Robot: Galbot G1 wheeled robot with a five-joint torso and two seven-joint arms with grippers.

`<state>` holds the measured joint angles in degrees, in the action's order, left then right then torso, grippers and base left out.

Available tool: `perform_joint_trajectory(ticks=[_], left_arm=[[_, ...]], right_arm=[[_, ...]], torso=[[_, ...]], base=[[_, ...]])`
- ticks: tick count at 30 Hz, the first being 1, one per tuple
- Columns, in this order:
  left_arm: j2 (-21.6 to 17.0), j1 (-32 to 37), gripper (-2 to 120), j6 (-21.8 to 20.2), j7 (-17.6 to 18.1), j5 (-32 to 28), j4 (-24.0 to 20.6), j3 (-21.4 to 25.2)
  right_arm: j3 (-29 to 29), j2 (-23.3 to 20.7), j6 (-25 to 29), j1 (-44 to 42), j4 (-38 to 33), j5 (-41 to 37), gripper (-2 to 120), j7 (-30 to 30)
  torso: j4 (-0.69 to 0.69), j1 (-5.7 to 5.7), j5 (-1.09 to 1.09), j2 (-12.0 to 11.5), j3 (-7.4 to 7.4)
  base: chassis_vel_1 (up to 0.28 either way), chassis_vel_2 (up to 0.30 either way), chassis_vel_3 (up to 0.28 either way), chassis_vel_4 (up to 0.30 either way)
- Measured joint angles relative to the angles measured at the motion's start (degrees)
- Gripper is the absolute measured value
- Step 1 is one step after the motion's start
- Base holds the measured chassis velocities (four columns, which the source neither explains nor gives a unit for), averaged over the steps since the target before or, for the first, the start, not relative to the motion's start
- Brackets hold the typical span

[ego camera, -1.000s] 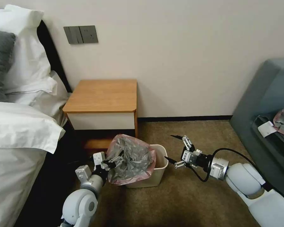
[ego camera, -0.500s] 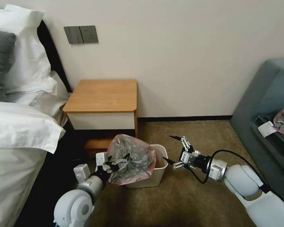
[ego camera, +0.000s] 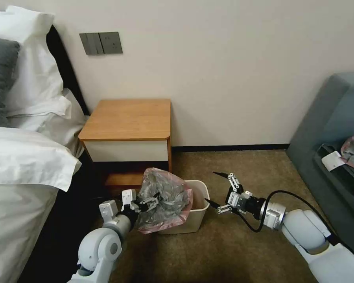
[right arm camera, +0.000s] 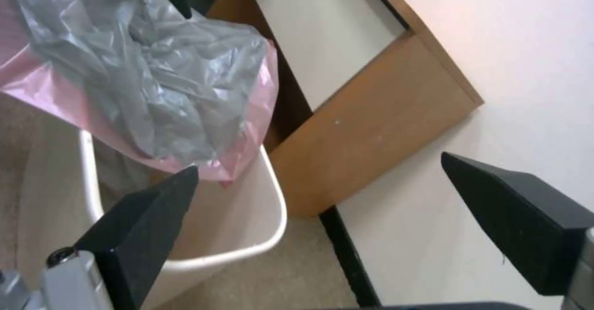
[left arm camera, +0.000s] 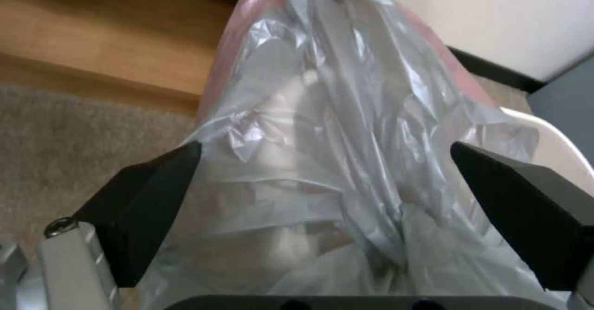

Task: Pick up the garbage bag from the table and place it over the trash can.

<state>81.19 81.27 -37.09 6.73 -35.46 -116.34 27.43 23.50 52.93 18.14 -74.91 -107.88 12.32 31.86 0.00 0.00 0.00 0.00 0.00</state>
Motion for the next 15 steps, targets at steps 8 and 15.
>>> perform_joint_trajectory(ticks=[8,15], left_arm=[[0.07,-0.33,100,-1.11,1.66,0.05,-0.31,0.52],[0.49,0.76,99,-1.11,2.76,0.74,-0.83,0.88]], right_arm=[[1.12,0.21,0.61,-1.14,0.49,0.06,100,0.07],[1.61,0.16,0.95,-0.94,0.95,0.11,100,0.09]], torso=[[0.00,0.00,0.00,0.00,0.00],[0.00,0.00,0.00,0.00,0.00]], base=[[0.000,0.000,0.000,0.000],[0.000,0.000,0.000,0.000]])
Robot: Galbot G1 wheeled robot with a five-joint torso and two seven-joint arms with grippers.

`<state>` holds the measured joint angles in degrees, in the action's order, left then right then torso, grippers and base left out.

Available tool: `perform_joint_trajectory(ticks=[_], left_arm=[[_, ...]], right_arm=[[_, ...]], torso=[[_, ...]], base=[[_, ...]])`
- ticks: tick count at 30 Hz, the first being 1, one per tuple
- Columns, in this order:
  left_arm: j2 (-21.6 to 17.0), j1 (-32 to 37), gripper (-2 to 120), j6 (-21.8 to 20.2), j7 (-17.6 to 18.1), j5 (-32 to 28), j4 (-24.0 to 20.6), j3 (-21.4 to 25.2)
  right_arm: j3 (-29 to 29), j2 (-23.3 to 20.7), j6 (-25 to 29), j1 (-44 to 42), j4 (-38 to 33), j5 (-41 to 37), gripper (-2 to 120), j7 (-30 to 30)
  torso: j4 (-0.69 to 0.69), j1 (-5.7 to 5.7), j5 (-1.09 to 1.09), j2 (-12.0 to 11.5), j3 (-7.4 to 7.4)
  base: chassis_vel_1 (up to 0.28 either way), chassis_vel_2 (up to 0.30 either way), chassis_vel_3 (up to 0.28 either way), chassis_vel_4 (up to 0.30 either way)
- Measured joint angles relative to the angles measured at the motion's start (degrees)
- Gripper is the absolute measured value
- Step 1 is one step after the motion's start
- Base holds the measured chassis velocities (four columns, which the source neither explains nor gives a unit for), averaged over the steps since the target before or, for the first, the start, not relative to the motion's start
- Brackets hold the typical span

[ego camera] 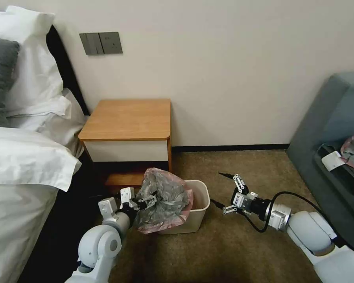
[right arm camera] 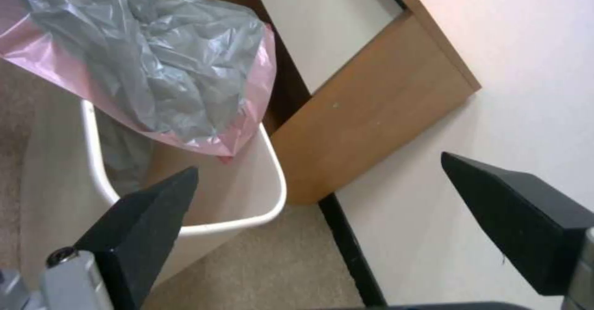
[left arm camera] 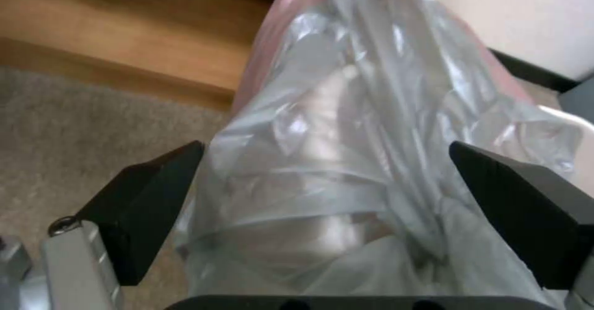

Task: Pick up the garbage bag from the table and place it over the trash can.

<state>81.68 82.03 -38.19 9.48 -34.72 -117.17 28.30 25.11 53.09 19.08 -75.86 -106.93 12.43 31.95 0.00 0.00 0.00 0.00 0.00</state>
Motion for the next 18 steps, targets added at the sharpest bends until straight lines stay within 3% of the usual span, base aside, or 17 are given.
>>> perform_joint_trajectory(ticks=[11,18], left_arm=[[-0.29,0.33,96,-0.03,1.41,5.13,-1.45,-0.16],[-0.99,0.51,96,-2.66,0.34,2.91,-4.19,-0.27]], right_arm=[[-0.98,0.18,-0.37,0.60,0.29,0.20,100,-0.08],[-0.91,0.28,-0.29,0.38,0.81,0.21,100,-0.13]], torso=[[0.00,0.00,0.01,0.00,0.00],[0.00,0.00,0.01,0.00,0.00]], base=[[0.000,0.000,0.000,0.000],[0.000,0.000,0.000,0.000]])
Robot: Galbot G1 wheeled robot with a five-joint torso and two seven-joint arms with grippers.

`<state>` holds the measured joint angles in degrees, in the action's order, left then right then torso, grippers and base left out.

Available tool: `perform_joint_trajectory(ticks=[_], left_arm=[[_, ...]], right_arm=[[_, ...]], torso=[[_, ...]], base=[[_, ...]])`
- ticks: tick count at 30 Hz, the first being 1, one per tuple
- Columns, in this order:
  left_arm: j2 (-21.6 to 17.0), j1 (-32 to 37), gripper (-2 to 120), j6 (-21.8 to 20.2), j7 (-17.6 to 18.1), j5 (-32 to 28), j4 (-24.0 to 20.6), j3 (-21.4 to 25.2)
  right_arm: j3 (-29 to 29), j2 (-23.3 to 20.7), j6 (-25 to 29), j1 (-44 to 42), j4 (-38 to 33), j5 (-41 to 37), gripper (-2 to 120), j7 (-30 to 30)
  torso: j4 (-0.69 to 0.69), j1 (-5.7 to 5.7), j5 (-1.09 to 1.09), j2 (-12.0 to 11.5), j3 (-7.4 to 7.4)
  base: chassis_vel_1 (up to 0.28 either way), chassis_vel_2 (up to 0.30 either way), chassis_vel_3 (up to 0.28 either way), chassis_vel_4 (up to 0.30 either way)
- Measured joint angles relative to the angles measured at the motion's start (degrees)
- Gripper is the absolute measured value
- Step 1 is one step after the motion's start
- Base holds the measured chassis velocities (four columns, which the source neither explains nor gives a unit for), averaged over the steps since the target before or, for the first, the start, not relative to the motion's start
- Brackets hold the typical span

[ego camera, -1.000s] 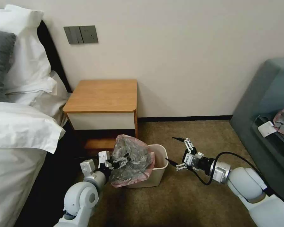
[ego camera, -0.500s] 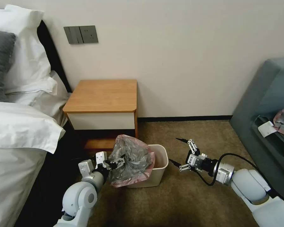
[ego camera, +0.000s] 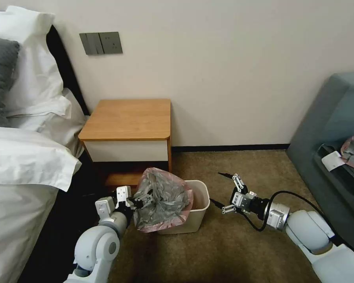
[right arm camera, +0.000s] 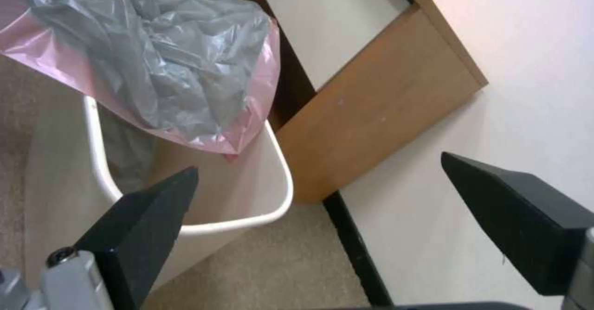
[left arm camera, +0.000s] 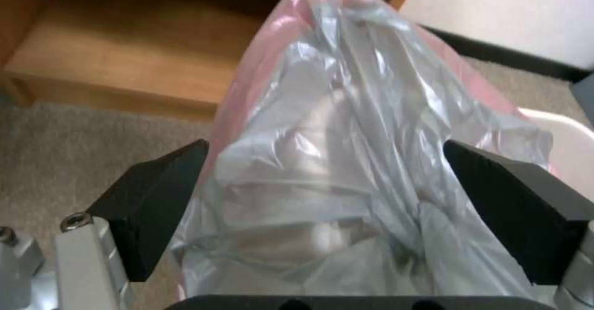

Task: Pick up the garbage bag from the table and place it over the trash can.

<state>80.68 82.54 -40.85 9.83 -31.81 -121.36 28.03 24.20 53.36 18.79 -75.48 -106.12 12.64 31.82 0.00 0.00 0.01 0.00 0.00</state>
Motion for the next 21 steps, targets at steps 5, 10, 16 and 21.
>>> perform_joint_trajectory(ticks=[5,10,16,21], left_arm=[[-0.47,-0.41,91,-1.27,-1.32,-1.19,1.26,0.05],[-0.54,-1.72,88,-1.28,-1.63,-2.98,2.96,-0.08],[-0.34,-3.70,89,-1.39,-2.30,-3.33,6.68,-0.29],[-0.46,-3.83,88,-1.39,-2.56,-3.34,7.62,-0.25]], right_arm=[[0.06,0.37,0.29,-0.40,0.34,0.06,100,-0.17],[0.22,0.48,0.46,-0.47,0.58,0.13,100,-0.18],[1.04,0.61,0.89,-1.12,0.93,0.16,100,-0.18],[1.46,0.75,1.25,-1.43,1.22,0.23,100,-0.19]], torso=[[0.00,0.00,-0.01,0.00,0.00],[0.00,0.00,-0.01,0.00,0.00],[0.00,0.00,-0.01,0.00,0.00],[0.00,0.00,-0.01,0.00,0.00]], base=[[0.000,0.000,0.000,0.000],[0.000,0.000,0.000,0.000],[0.000,0.000,0.000,0.000],[0.000,0.000,0.000,0.000]])
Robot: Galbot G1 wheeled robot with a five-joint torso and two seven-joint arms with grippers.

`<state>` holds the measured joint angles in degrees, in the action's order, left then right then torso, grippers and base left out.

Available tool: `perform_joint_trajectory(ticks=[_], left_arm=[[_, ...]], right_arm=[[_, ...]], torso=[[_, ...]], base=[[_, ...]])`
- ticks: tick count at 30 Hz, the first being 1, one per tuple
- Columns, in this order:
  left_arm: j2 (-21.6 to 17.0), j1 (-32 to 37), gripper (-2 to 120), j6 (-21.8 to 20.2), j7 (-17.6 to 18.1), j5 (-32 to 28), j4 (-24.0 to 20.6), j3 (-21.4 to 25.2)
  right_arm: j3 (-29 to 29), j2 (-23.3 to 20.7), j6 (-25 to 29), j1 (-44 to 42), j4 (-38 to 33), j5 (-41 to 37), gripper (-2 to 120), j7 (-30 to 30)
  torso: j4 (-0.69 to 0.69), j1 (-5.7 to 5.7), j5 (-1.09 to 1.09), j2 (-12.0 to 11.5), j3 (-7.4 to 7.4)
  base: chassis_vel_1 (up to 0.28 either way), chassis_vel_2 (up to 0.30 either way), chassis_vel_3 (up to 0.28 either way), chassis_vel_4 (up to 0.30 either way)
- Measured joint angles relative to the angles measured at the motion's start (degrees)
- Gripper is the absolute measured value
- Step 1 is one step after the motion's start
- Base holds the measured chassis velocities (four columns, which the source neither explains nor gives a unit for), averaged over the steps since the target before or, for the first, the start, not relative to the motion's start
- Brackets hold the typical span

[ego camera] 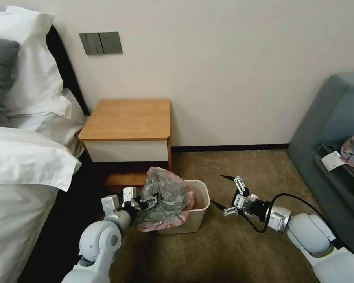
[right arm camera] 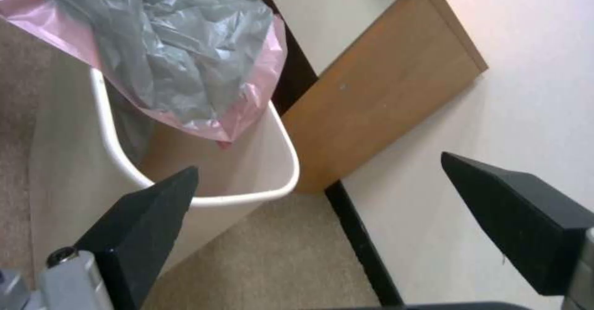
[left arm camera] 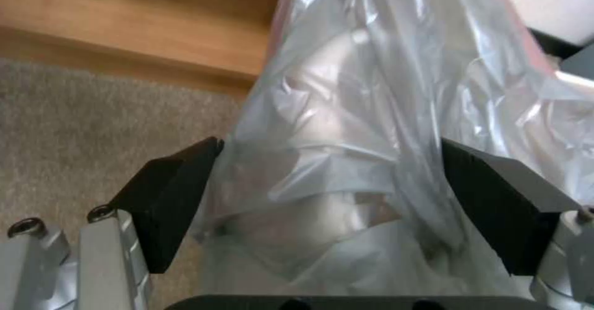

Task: Pick up the garbage bag from the table and place it over the trash can.

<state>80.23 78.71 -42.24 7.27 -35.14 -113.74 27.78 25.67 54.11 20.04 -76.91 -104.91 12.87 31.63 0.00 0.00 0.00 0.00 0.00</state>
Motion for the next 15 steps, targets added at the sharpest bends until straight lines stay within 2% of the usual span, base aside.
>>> perform_joint_trajectory(ticks=[6,8,11,15], left_arm=[[0.10,0.03,86,0.01,-0.42,0.10,0.11,-0.18],[0.28,0.13,79,0.02,-0.42,0.29,0.11,-0.29],[0.36,0.31,74,0.03,-0.35,0.45,0.17,-0.33],[0.31,0.74,58,0.04,-0.40,0.75,0.19,-0.20]], right_arm=[[0.07,0.13,0.03,0.16,0.15,0.01,100,-0.07],[-0.09,0.23,0.03,0.28,0.22,0.01,100,-0.13],[-0.18,0.31,0.03,0.30,0.22,0.03,100,-0.16],[-0.20,0.28,0.02,0.35,0.20,0.03,100,-0.23]], torso=[[0.00,0.00,0.00,0.00,0.00],[0.00,0.00,0.00,0.00,0.00],[0.00,0.00,0.00,0.00,0.00],[0.00,0.00,0.00,0.00,0.00]], base=[[0.000,0.000,0.000,0.000],[0.000,0.000,0.000,0.000],[0.000,0.000,0.000,0.000],[0.000,0.000,0.000,0.000]])
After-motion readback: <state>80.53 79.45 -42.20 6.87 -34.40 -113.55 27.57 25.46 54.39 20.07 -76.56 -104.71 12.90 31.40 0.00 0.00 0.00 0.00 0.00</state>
